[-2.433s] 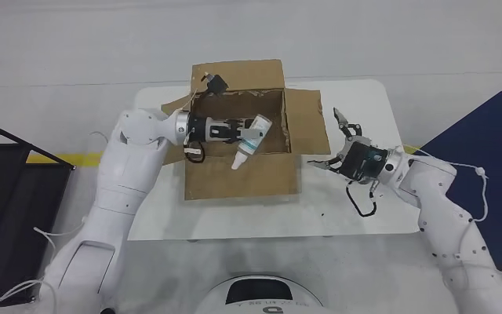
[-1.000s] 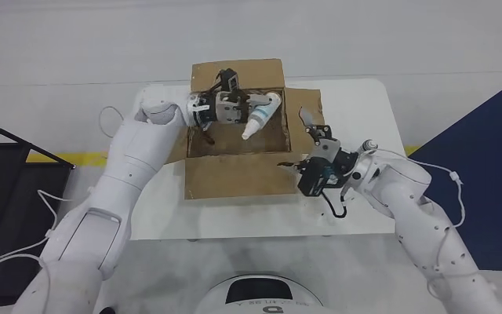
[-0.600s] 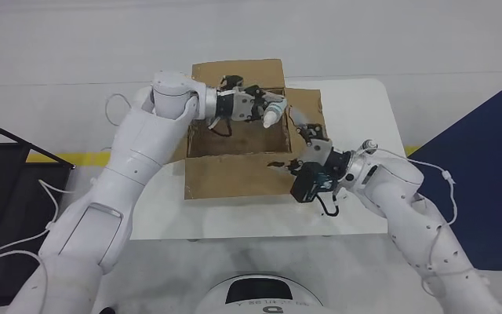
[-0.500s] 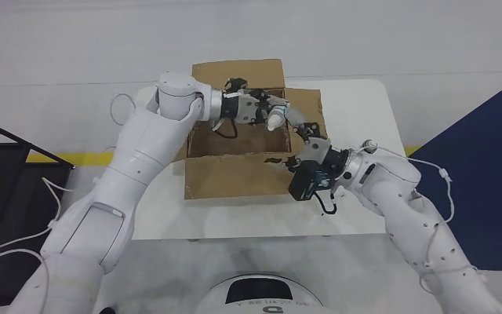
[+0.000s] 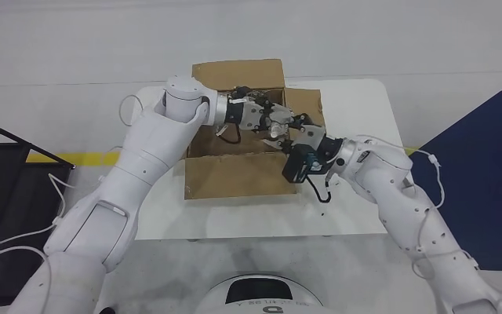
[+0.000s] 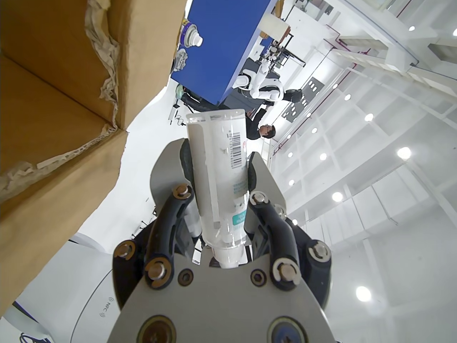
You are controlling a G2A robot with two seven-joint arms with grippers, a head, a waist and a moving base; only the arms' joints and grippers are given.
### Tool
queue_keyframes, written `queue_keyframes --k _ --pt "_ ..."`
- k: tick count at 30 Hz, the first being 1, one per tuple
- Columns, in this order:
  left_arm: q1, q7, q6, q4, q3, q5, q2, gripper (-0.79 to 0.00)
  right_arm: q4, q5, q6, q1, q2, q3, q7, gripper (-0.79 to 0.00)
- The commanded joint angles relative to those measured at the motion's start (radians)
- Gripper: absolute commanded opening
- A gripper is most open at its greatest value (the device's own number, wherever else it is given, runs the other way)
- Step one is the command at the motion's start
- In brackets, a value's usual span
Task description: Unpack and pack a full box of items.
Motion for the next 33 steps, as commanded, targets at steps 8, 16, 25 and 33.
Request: queue_keyframes --k 8,16,25,33 --pt "-0.009 0.000 -0.004 0.012 0.001 -0.004 -0.003 -0.785 -0.001 -0.004 0.003 -0.017 0.001 0.024 -0.018 -0.545" --pt "-0.010 -0.010 -0.010 0.013 0.004 -0.015 -0.005 -0.785 -0.005 -0.016 -0.012 -0.023 0.001 0.034 -0.040 -0.785" --pt "-0.005 -0.046 -0.029 0.024 0.003 -0.037 -0.007 -0.785 -0.003 -0.020 -0.014 -0.015 -0.002 0.031 -0.060 -0.785" --pt "-0.010 -0.064 -0.047 0.046 0.005 -0.046 -0.010 -0.785 -0.009 -0.020 0.001 -0.017 -0.007 0.023 -0.040 0.000"
